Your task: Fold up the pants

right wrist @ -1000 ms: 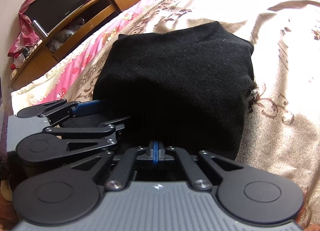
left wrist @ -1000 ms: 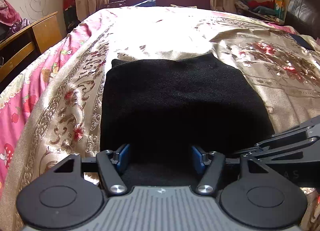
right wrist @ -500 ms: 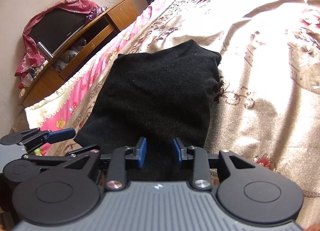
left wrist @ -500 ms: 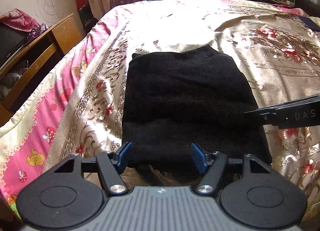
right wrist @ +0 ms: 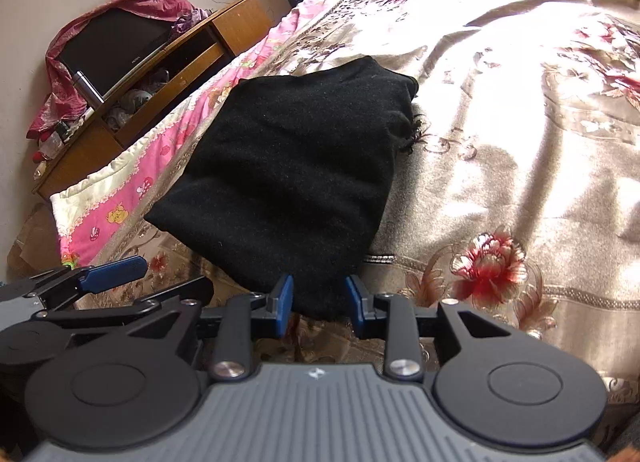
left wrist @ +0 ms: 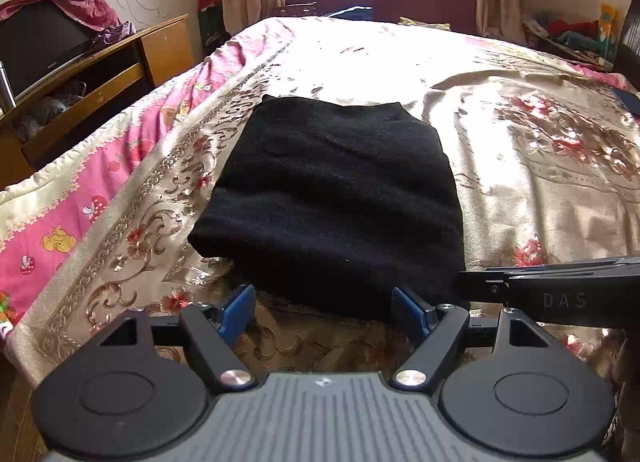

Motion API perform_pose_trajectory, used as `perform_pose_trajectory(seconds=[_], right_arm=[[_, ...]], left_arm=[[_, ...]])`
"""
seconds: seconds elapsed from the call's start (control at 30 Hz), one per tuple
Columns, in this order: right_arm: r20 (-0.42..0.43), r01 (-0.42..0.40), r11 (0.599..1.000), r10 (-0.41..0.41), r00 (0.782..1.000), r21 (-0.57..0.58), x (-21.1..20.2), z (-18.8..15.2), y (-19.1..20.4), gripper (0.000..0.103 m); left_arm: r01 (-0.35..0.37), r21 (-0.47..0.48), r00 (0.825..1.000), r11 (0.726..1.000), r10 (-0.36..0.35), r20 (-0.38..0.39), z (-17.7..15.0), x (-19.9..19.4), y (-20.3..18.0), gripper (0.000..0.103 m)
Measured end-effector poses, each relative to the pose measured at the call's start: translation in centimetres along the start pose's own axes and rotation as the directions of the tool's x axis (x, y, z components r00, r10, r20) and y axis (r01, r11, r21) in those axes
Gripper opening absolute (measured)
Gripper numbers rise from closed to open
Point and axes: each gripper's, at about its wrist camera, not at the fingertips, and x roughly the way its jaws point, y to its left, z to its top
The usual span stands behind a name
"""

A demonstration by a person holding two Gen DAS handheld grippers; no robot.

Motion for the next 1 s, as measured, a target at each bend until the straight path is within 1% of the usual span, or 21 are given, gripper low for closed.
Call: perform_pose_trajectory(seconds=[0.07,0.17,0.23,0.27,0.37,0.5,0.57,0.7,0.87,1.0], right_arm=[[0.007,0.023,1.0,-0.023,1.0,-0.001,-0.3,-0.5,0.4,0.031],[0.02,0.043,0.999,-0.044,0.999,0.009,-0.7,-1.1,0.7,0.031],[0.021,0.044,0.999,-0.044,0.999,0.014,-0.8,-1.2,0.8,0.031],[0.022,0.045,0.999,-0.045,0.999,0.014,-0.8,-1.4,0.9,0.031],[0.017,0.044,0.999,-0.044,0.999,0.013,-0.7,-1.6,1.0,0.031],[0.003,0.038,0.999,-0.038,0.999,0.009,-0.5,-2.0,0.9,0.031],[-0.008,0.041,0.999,-0.041,0.999,0.008,-0.3,-2.1,0.8,0.031],[-0.01,0.035,0.999,-0.035,0.999,0.012,-0.5,-2.3,0.7,0.031],[-0.007,0.023,1.0,-0.023,1.0,0.019,-0.5,-2.3,0.8,0.032],[-0.01,0.016,1.0,-0.015,1.0,0.026,-0.4,-2.3,0.8,0.032]], left_arm=[[0.006,0.008,1.0,1.0,-0.006,0.006,-0.3,0.2,0.3,0.088],[0.023,-0.023,1.0,0.999,-0.023,0.018,-0.4,0.3,0.7,0.088],[0.026,-0.035,0.999,0.999,-0.025,0.039,-0.7,0.2,0.8,0.095],[0.026,-0.037,0.999,0.999,-0.024,0.039,-0.7,0.2,0.8,0.097],[0.029,-0.041,0.999,0.999,-0.027,0.035,-1.0,0.3,0.9,0.098],[-0.015,-0.022,1.0,1.0,0.015,0.01,-1.6,0.6,0.4,0.102],[-0.033,-0.011,0.999,0.999,0.033,-0.001,-1.6,0.7,0.2,0.102],[-0.037,0.008,0.999,0.999,0.037,-0.006,-1.7,0.8,-0.2,0.103],[-0.034,0.005,0.999,0.999,0.034,-0.006,-1.8,0.7,-0.1,0.103],[-0.015,-0.014,1.0,1.0,0.015,-0.021,-1.7,0.9,0.3,0.102]])
